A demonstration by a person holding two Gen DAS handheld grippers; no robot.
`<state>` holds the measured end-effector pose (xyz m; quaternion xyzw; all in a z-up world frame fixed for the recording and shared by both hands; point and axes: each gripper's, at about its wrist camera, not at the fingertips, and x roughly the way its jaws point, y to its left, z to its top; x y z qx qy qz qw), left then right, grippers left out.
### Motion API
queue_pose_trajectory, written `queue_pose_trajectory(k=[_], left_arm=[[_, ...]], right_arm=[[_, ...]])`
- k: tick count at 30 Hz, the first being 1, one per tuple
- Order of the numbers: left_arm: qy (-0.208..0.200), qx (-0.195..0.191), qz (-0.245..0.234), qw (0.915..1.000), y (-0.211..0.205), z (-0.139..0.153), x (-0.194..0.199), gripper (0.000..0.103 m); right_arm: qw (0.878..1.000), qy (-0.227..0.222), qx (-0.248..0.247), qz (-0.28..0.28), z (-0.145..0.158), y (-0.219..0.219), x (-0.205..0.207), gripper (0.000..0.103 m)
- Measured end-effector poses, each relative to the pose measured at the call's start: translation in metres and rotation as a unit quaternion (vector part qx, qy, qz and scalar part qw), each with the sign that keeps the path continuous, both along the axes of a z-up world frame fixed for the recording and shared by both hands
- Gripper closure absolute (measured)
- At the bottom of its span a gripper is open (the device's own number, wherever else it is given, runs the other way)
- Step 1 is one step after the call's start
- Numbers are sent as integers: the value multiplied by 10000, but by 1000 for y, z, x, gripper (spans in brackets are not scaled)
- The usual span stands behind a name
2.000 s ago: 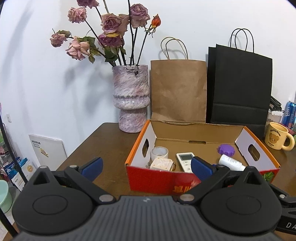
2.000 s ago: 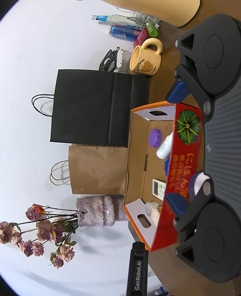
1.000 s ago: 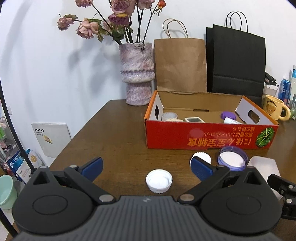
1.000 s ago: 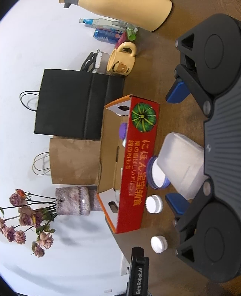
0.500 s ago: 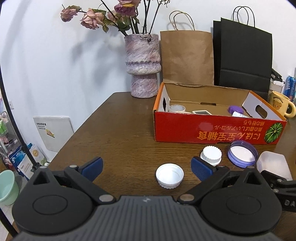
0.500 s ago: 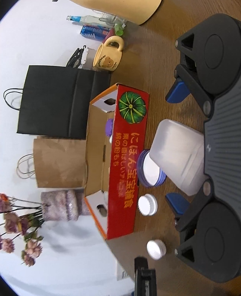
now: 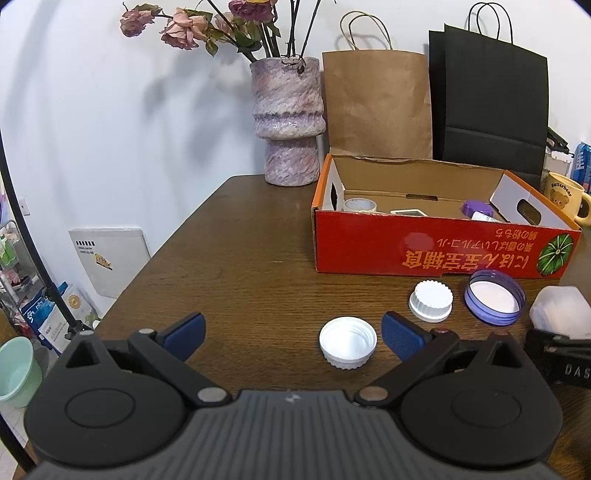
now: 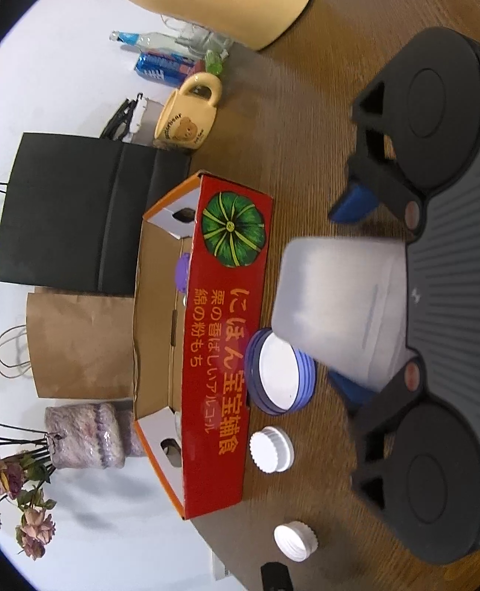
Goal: Organize rigid objects
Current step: 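Grasp the translucent plastic container with the right tool while the left tool grasps the white bottle cap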
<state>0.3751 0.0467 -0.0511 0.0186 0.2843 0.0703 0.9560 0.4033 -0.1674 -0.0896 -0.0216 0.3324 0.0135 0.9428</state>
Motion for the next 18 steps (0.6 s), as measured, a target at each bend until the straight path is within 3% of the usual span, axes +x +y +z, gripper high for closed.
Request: queue_pose_trajectory(k=[18], left_arm=[[391, 120, -175, 9990, -8, -18, 10, 0]], right_arm=[[9960, -717, 536, 34, 10, -29, -15, 38]])
